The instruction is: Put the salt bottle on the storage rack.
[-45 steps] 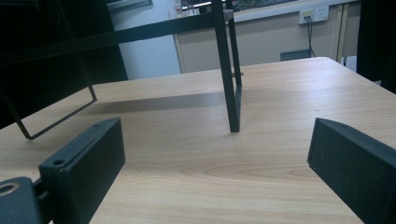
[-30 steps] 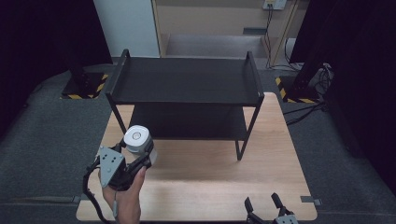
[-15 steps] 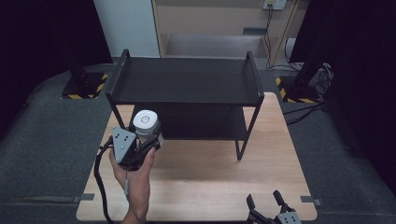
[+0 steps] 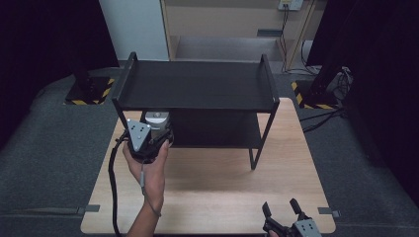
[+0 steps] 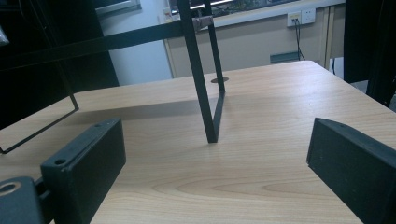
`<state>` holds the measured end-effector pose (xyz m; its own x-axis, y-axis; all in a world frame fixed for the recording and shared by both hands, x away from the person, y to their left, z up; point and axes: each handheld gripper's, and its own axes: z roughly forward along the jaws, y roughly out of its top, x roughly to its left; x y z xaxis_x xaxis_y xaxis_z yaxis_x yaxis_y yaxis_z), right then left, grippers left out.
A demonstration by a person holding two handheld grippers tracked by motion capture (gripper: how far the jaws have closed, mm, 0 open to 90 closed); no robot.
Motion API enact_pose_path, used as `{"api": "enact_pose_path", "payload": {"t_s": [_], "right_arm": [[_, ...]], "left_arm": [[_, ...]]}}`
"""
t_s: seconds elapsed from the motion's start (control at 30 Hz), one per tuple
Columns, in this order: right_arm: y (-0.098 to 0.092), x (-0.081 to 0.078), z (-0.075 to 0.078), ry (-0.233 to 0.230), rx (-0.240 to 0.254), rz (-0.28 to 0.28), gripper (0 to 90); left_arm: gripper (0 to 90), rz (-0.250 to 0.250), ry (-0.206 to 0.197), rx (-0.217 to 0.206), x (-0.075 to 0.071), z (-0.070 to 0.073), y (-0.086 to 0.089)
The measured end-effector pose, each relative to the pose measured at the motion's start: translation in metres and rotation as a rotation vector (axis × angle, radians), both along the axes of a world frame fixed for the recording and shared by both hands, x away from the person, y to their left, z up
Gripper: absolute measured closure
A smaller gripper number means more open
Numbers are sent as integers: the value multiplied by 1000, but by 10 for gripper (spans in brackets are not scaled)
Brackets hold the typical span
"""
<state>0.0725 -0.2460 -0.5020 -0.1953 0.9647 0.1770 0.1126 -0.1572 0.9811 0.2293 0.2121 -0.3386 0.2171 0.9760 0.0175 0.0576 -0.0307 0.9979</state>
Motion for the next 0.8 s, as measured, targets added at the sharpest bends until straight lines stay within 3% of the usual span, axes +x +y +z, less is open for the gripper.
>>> {"api": "enact_pose_path", "payload": {"t_s": [0.43, 0.8], "right_arm": [[-2, 7, -1, 7, -2, -13, 49], [-3, 12, -3, 17, -2, -16, 50]], "left_arm": [[307, 28, 3, 1, 26, -11, -8], [306, 40, -2, -4, 35, -16, -12]]}}
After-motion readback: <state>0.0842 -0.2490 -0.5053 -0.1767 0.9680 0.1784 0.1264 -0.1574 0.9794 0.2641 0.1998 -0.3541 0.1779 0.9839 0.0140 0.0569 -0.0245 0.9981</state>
